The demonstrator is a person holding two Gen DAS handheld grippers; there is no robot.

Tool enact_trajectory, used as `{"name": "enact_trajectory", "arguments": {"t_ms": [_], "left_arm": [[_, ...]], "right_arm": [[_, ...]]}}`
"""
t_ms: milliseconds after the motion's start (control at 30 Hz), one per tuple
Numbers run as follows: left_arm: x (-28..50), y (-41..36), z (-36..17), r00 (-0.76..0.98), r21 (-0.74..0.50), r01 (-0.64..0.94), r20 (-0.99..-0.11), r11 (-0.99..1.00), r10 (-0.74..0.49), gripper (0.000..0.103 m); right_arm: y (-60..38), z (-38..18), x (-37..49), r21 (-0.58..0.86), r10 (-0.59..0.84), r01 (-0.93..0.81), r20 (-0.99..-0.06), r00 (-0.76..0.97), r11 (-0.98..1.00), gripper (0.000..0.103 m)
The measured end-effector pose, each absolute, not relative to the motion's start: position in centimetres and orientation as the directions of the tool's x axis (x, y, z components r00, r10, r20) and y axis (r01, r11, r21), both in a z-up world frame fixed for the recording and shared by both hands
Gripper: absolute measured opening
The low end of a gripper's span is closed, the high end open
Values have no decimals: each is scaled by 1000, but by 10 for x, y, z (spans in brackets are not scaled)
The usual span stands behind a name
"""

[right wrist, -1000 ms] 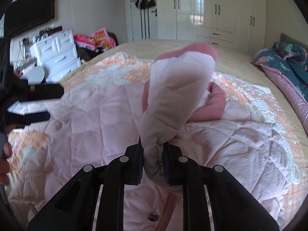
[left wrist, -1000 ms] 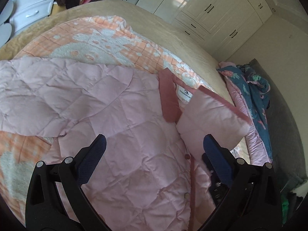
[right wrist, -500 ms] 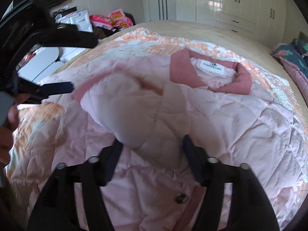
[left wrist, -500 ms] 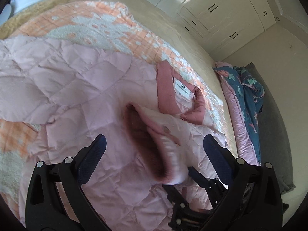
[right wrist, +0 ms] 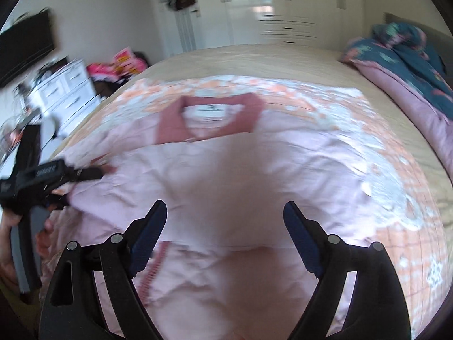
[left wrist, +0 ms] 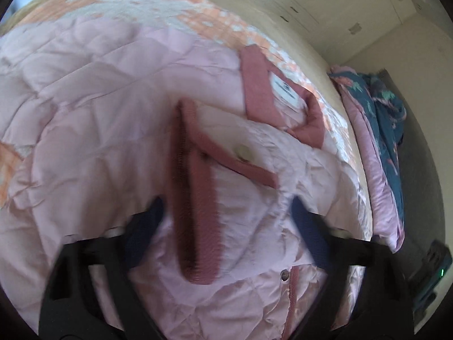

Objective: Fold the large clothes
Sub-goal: 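Carry the sleeve across the jacket front with the right tool, then lay the sleeve on the jacket front and open the right tool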

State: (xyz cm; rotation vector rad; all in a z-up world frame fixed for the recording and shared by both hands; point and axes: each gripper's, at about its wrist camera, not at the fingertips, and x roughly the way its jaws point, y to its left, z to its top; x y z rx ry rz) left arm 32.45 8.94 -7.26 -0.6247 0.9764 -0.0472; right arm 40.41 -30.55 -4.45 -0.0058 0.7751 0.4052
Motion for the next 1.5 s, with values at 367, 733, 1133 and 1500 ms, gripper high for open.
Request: {"name": "enact_trajectory", "arguments": {"t_ms": [367, 733, 1133, 1500], "left_arm": [[308, 67, -16, 731, -399, -85, -648, 913, -215, 7], [308, 101, 2, 794, -350, -161, -601, 923, -89, 8], [322, 112, -37, 716, -272, -228, -697, 935, -28, 9], [329, 105, -57, 660, -222, -232, -751, 947, -14, 13]], "right_arm": [[-347, -52, 422, 343, 455, -299, -661, 597, 891, 84], [-363, -41, 433, 420, 504, -290, -605, 616, 860, 84], [-355, -64, 453, 302, 398, -258, -689, 606, 918, 84], [-368, -113, 473, 231, 265, -132, -807, 528, 964, 84]]}}
